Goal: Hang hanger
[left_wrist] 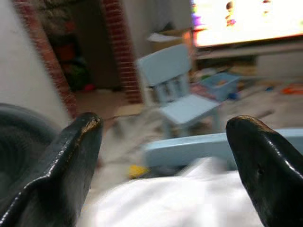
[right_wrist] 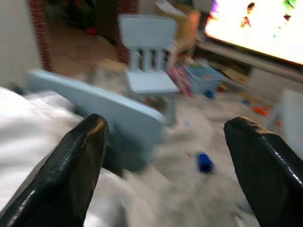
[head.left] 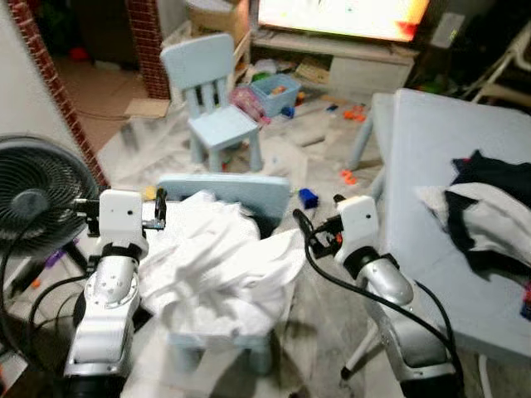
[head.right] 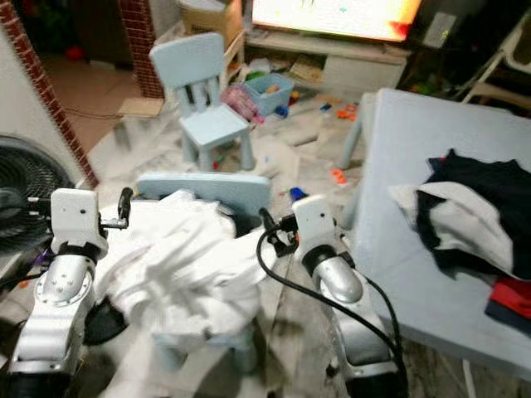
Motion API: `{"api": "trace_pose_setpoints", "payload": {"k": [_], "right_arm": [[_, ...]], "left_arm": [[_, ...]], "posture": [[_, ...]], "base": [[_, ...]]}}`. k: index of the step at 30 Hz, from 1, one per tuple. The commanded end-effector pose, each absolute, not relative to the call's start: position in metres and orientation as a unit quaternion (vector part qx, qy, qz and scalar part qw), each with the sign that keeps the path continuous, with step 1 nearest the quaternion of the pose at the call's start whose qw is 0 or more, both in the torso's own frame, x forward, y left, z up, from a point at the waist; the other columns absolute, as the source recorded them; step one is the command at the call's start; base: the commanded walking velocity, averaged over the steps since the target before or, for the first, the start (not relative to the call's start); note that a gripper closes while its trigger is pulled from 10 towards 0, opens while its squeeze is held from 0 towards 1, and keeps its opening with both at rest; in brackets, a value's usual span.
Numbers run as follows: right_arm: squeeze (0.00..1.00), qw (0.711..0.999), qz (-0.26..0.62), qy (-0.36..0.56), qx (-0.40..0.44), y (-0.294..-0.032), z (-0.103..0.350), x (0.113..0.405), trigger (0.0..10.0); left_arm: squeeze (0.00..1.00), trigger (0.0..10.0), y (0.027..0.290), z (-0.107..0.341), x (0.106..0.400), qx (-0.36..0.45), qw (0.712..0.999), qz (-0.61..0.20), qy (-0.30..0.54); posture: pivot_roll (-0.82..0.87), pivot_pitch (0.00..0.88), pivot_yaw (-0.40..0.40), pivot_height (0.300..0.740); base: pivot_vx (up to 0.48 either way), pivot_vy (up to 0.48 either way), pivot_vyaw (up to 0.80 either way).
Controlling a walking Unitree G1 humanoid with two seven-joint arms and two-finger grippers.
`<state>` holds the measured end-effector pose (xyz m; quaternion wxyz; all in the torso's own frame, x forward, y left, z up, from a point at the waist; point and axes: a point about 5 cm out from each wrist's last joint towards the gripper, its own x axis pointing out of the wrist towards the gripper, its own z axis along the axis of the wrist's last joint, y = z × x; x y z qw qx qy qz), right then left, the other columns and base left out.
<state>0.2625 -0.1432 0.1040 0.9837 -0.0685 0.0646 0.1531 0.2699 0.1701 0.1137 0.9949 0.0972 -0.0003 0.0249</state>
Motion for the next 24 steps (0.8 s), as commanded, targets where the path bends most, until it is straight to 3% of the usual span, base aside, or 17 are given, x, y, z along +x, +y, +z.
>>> {"api": "trace_pose_setpoints", "payload": {"k": [1, 12, 19, 24], "right_arm": [[0.0, 0.984, 0.163, 0.048, -0.061, -0.136, 0.112, 0.264, 10.0], [0.0, 0.983, 0.162, 0.054, -0.064, -0.141, 0.112, 0.261, 10.0], [0.0, 0.98, 0.172, 0.067, -0.074, -0.145, 0.113, 0.252, 10.0], [0.0, 0.978, 0.173, 0.071, -0.095, -0.153, 0.117, 0.245, 10.0]], "left_arm": [[0.0, 10.0, 0.181, 0.119, 0.271, 0.107, 0.993, 0.045, -0.006], [0.0, 10.0, 0.192, 0.104, 0.279, 0.093, 0.992, 0.07, 0.057], [0.0, 10.0, 0.202, 0.082, 0.307, 0.087, 0.984, 0.039, 0.15], [0.0, 10.0, 0.188, 0.083, 0.336, 0.066, 0.985, 0.004, 0.162]], "posture": [[0.01, 0.015, -0.045, 0.74], [0.0, 0.042, -0.064, 0.74], [-0.04, 0.075, -0.099, 0.74], [-0.1, 0.086, -0.109, 0.74]], "base": [[0.0, 0.0, 0.0], [0.0, 0.0, 0.0], [0.0, 0.0, 0.0], [0.0, 0.0, 0.0]]}}
